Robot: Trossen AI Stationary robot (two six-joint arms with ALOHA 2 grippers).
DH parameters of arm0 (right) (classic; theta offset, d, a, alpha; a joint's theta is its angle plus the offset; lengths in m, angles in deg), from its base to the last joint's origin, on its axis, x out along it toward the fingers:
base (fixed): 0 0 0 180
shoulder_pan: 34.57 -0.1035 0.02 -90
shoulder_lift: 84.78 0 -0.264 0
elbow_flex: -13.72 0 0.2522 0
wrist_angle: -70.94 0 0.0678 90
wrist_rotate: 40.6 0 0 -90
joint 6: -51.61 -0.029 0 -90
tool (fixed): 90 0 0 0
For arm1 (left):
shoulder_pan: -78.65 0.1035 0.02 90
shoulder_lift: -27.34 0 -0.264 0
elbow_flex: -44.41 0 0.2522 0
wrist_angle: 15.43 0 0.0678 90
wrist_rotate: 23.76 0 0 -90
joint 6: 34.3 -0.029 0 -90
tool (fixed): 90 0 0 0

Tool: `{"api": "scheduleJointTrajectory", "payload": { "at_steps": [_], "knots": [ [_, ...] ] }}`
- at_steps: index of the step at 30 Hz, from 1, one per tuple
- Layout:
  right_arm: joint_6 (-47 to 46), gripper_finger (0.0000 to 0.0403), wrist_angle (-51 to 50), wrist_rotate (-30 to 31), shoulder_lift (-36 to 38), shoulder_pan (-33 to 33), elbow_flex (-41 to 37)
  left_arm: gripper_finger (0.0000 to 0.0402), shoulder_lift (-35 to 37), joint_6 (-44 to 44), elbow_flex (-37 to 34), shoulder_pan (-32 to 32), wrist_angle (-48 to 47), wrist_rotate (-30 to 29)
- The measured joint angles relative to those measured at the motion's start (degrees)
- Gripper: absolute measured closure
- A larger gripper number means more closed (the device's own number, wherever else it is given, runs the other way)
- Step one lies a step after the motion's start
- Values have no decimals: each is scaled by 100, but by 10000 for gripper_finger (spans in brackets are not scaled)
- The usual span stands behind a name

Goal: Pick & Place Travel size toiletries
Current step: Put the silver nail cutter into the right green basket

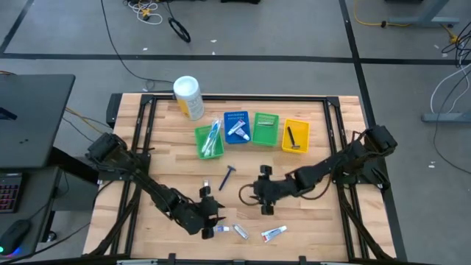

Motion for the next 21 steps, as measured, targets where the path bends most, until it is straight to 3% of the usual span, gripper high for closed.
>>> {"api": "scheduleJointTrajectory", "payload": {
  "at_steps": [6, 11, 21],
  "knots": [
    [-401, 212, -891, -3, 0, -402, 0, 198, 2, 1046, 2, 244, -637, -24],
    [-505, 212, -1748, -343, -2, -692, 0, 198, 0, 1926, 0, 446, -1603, -23],
    [-1339, 212, -3893, 11, -2, -955, 0, 198, 2, 1920, 0, 540, -1743, 45]
  ]
}}
